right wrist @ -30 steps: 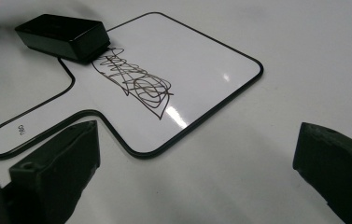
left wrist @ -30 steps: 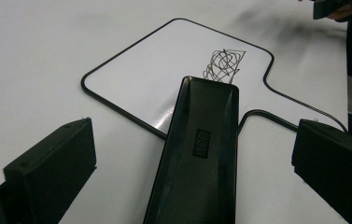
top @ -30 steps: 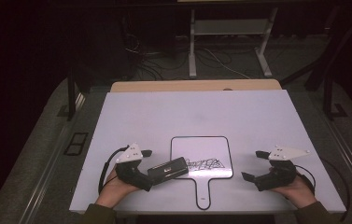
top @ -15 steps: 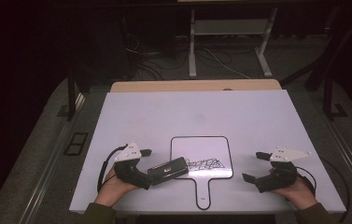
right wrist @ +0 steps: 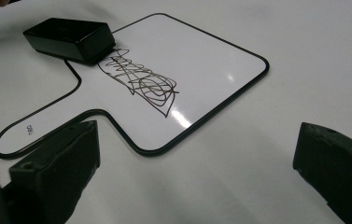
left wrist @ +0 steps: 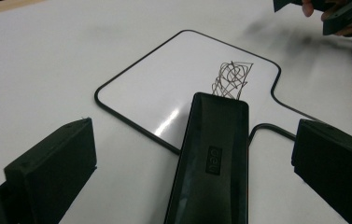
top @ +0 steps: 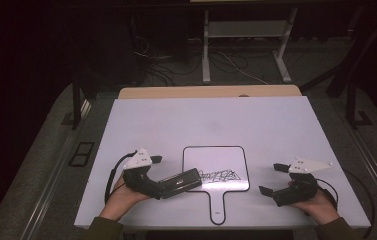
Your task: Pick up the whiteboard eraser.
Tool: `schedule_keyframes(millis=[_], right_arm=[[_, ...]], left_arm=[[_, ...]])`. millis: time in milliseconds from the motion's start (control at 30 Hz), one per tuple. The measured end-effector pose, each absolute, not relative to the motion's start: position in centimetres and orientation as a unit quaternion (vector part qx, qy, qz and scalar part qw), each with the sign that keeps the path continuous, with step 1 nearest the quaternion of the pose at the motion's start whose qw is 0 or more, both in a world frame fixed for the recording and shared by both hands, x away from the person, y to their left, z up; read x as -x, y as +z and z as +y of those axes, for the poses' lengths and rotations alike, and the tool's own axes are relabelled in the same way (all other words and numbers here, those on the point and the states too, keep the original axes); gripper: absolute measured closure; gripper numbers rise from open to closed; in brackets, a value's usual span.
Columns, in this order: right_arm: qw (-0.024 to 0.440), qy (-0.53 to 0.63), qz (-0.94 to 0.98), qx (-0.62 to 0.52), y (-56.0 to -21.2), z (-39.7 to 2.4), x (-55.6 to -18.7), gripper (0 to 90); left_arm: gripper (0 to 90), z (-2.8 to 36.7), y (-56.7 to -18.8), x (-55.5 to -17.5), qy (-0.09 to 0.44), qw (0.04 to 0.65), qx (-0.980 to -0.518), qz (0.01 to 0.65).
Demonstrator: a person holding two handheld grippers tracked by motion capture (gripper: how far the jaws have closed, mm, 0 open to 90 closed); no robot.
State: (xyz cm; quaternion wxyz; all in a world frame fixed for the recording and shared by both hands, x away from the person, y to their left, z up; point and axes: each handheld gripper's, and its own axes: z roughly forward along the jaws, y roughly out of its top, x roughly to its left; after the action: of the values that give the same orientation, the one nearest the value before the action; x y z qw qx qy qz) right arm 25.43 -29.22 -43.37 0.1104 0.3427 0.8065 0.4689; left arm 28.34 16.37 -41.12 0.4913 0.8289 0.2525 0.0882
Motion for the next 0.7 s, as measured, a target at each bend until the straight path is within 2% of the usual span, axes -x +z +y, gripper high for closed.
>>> schedule_keyframes(millis=[700], right_arm=[[0.107,0.475,0.803,-0.343,-43.3,-29.4,-25.4,0.0]], left_arm=[[0.0,14.0,-40.3,-29.7,0.077,0.492,-0.834,0.237]])
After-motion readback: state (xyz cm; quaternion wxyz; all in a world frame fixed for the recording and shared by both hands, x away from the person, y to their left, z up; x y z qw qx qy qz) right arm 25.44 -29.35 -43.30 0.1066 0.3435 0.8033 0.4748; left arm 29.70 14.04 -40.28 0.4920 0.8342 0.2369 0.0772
